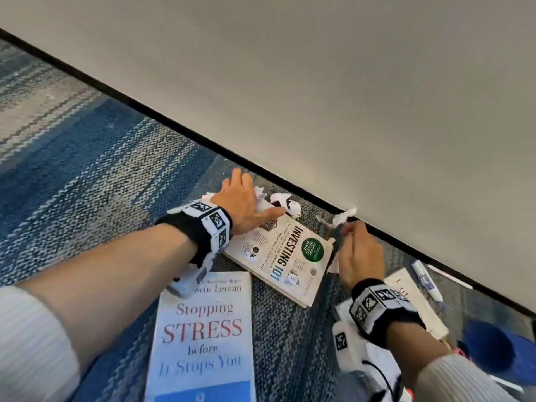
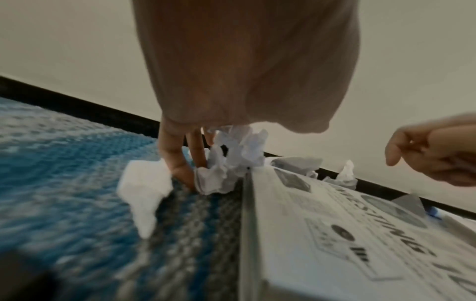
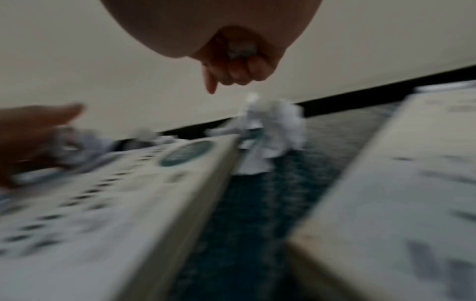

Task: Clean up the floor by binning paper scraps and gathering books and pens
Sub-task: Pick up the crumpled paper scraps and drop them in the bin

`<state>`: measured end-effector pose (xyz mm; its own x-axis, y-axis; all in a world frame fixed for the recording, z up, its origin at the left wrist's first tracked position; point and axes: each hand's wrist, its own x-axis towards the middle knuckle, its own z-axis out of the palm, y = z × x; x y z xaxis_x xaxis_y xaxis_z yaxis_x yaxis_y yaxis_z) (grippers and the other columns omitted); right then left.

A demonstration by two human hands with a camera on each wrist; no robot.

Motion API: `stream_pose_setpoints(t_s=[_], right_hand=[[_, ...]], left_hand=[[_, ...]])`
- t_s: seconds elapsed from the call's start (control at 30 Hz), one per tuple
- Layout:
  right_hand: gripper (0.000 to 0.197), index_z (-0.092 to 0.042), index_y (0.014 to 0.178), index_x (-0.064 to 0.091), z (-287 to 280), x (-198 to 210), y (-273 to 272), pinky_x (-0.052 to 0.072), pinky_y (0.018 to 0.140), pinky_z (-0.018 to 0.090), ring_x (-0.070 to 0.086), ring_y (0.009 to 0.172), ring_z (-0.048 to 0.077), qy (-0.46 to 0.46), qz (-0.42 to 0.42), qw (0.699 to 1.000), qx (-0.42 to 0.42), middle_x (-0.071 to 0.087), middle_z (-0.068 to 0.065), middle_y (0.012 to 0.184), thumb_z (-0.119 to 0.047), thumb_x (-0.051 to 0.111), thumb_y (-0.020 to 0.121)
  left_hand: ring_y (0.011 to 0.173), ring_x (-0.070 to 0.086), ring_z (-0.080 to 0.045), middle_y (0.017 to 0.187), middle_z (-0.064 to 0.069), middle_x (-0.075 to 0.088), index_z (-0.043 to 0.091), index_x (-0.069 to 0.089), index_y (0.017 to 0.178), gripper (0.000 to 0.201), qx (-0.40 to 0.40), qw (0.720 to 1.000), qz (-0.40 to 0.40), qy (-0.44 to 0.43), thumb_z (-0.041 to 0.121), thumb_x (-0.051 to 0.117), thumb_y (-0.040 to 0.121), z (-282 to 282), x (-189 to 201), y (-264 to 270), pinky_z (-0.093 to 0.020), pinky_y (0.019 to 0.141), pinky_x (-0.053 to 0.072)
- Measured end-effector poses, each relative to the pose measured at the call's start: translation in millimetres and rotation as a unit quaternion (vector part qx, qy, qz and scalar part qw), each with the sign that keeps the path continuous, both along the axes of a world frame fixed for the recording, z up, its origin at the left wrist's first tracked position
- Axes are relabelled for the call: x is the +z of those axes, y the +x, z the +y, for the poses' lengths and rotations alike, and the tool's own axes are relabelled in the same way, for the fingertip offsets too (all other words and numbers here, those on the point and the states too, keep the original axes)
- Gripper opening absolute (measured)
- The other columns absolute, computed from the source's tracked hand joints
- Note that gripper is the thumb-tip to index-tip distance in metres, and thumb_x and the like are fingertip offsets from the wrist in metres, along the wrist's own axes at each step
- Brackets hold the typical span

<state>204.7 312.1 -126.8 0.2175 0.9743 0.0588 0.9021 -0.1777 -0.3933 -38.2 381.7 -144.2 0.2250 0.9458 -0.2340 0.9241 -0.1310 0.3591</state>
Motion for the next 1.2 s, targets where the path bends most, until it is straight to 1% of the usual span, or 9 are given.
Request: stream_pose_setpoints(t_s=[0.1, 0.2, 0.47, 0.57, 0.63, 0.73, 0.9, 1.1, 1.2], right_hand=[[0.039, -0.003, 0.117, 0.047, 1, -20, 19, 0.042, 0.082, 0.039, 0.055, 0.1, 0.035, -0.082, -0.012, 0.989, -0.125, 0.055, 0.021, 0.117, -0.032, 0.05, 0.091], [0.05, 0.0, 0.122, 0.041, -3, -44, 11, 0.043, 0.087, 0.044, 0.053, 0.107, 0.044, -0.114, -0.002, 0.98, -0.163, 0.045, 0.027, 0.123, -0.038, 0.054, 0.093], [0.021, 0.007, 0.108, 0.046, -2, -48, 23, 0.032, 0.071, 0.032, 0.056, 0.091, 0.042, -0.105, -0.027, 0.99, -0.092, 0.044, 0.028, 0.117, -0.009, 0.048, 0.095], [0.014, 0.001, 0.102, 0.051, 10, -35, 32, 0.032, 0.072, 0.03, 0.057, 0.093, 0.037, -0.12, -0.02, 0.99, -0.075, 0.059, 0.025, 0.106, -0.01, 0.047, 0.095], [0.009, -0.005, 0.094, 0.053, 19, -28, 35, 0.036, 0.072, 0.031, 0.06, 0.093, 0.038, -0.148, -0.014, 0.987, -0.066, 0.063, 0.023, 0.097, -0.011, 0.045, 0.095], [0.026, 0.0, 0.103, 0.059, 31, -21, 34, 0.042, 0.082, 0.037, 0.058, 0.103, 0.041, -0.175, -0.012, 0.98, -0.098, 0.063, 0.028, 0.111, -0.015, 0.039, 0.097], [0.059, -0.005, 0.114, 0.055, 34, -25, 21, 0.045, 0.091, 0.038, 0.059, 0.109, 0.036, -0.236, 0.001, 0.963, -0.128, 0.063, 0.02, 0.116, -0.059, 0.052, 0.088], [0.038, -0.007, 0.116, 0.061, 27, -31, 9, 0.046, 0.086, 0.033, 0.06, 0.105, 0.033, -0.215, -0.007, 0.973, -0.078, 0.066, 0.018, 0.113, -0.038, 0.055, 0.094], [0.027, -0.003, 0.112, 0.057, 24, -33, 10, 0.043, 0.077, 0.033, 0.061, 0.096, 0.036, -0.149, -0.001, 0.986, -0.08, 0.066, 0.023, 0.103, -0.024, 0.051, 0.096]], left_hand=[[0.115, 0.042, -0.031, 0.128, -0.015, 0.042, 0.0, 0.039, 0.13, 0.081, -0.033, 0.992, 0.103, 0.067, 0.07, 0.027, 0.091, 1, -5, 17, -0.043, 0.102, 0.035], [0.107, 0.045, -0.028, 0.119, -0.011, 0.048, 0.005, 0.046, 0.123, 0.051, -0.047, 0.983, 0.133, 0.117, 0.045, 0.022, 0.102, 4, -10, 17, -0.043, 0.097, 0.037], [0.098, 0.061, -0.041, 0.124, -0.016, 0.052, 0.009, 0.037, 0.122, 0.025, 0.001, 0.999, -0.009, 0.05, 0.016, 0.036, 0.098, 21, -18, 15, -0.041, 0.067, 0.039], [0.096, 0.062, -0.038, 0.119, -0.015, 0.057, 0.014, 0.036, 0.129, 0.031, -0.01, 0.999, -0.014, 0.047, 0.024, 0.036, 0.1, 22, -15, 17, -0.041, 0.069, 0.043], [0.092, 0.062, -0.034, 0.105, -0.011, 0.061, 0.016, 0.039, 0.129, 0.039, -0.035, 0.999, -0.023, 0.018, 0.044, 0.034, 0.101, 19, -15, 17, -0.041, 0.074, 0.05], [0.079, 0.058, -0.023, 0.081, 0.0, 0.055, 0.015, 0.048, 0.115, 0.055, -0.117, 0.991, -0.008, -0.062, 0.064, 0.037, 0.093, 13, -12, 15, -0.039, 0.078, 0.054], [0.069, 0.054, -0.019, 0.072, 0.0, 0.055, 0.013, 0.061, 0.095, 0.053, -0.175, 0.978, 0.017, -0.109, 0.062, 0.039, 0.094, 2, -9, 17, -0.03, 0.071, 0.045], [0.069, 0.058, -0.022, 0.067, -0.001, 0.055, 0.009, 0.063, 0.082, 0.072, -0.17, 0.978, 0.077, -0.089, 0.077, 0.039, 0.083, -2, -14, 13, -0.031, 0.063, 0.045], [0.063, 0.053, -0.021, 0.067, -0.003, 0.055, 0.008, 0.057, 0.076, 0.067, -0.153, 0.984, 0.045, -0.08, 0.075, 0.049, 0.081, 1, -10, 13, -0.03, 0.058, 0.042]])
